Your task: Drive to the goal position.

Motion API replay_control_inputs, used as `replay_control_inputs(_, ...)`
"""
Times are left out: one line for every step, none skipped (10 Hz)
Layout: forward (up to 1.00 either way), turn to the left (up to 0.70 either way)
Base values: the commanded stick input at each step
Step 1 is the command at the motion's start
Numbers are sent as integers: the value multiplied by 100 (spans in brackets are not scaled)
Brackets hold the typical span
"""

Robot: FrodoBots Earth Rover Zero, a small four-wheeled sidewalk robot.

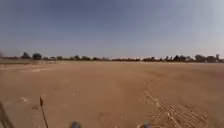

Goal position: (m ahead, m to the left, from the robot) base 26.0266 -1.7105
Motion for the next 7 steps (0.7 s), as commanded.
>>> replay_control_inputs(50, 0)
replay_control_inputs(50, 0)
replay_control_inputs(50, 0)
replay_control_inputs(50, 0)
replay_control_inputs(50, 0)
replay_control_inputs(50, 0)
replay_control_inputs(50, 0)
